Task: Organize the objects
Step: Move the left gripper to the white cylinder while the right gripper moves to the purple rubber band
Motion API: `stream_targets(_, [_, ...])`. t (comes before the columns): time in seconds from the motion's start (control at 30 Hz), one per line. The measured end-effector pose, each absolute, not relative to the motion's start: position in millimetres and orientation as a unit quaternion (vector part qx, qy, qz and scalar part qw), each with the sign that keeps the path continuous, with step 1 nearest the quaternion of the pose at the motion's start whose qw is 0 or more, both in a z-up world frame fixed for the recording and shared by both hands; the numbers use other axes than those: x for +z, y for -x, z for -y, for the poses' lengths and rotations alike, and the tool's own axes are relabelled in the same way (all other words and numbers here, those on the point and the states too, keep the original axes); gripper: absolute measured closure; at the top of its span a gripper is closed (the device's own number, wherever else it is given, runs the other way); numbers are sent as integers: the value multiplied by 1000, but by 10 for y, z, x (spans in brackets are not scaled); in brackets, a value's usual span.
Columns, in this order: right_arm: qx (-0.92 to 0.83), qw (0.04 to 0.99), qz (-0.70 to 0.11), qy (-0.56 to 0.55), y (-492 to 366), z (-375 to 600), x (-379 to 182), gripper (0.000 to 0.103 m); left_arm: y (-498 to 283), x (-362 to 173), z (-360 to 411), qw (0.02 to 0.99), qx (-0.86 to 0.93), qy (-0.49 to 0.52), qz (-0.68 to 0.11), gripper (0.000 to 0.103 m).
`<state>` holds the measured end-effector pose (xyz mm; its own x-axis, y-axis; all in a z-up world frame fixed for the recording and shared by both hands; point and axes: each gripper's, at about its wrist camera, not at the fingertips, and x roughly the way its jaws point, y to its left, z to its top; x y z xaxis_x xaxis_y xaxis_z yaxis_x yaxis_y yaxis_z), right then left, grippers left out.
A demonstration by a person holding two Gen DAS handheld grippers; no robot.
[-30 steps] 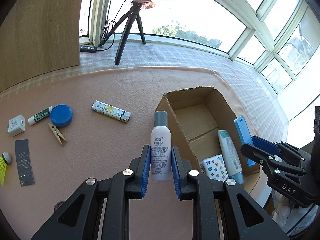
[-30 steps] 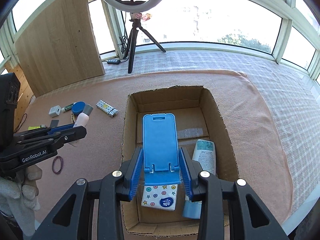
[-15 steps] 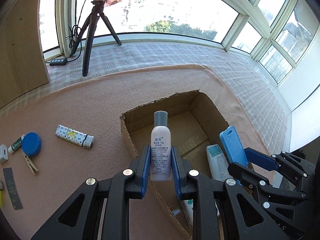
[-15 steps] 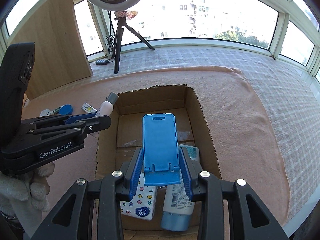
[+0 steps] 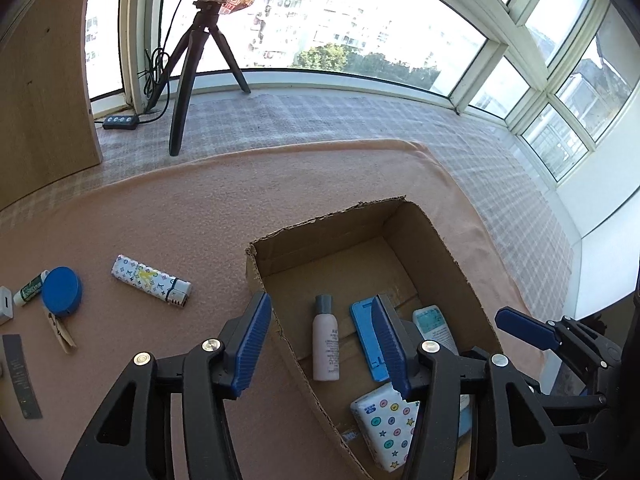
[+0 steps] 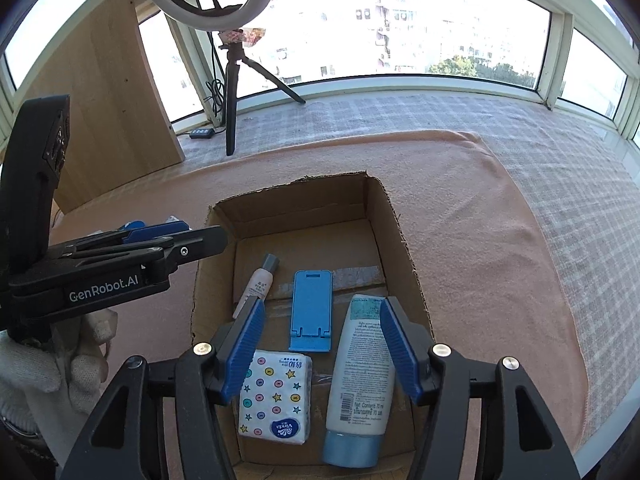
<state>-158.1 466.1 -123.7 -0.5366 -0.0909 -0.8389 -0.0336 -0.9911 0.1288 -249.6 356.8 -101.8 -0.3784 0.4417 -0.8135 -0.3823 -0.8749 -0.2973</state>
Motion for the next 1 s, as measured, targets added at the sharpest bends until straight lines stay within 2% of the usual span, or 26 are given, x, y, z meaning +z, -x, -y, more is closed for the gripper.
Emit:
stream_targets(0.43, [-873, 23, 77, -482, 1439, -4523, -1199, 47, 2288, -1060, -3208, 237, 827, 509, 34, 47])
stream_targets(1.0, [-862, 66, 84, -496, 1211, -3798, -1240, 47, 1858, -1152, -1991, 180, 830, 525, 55, 47])
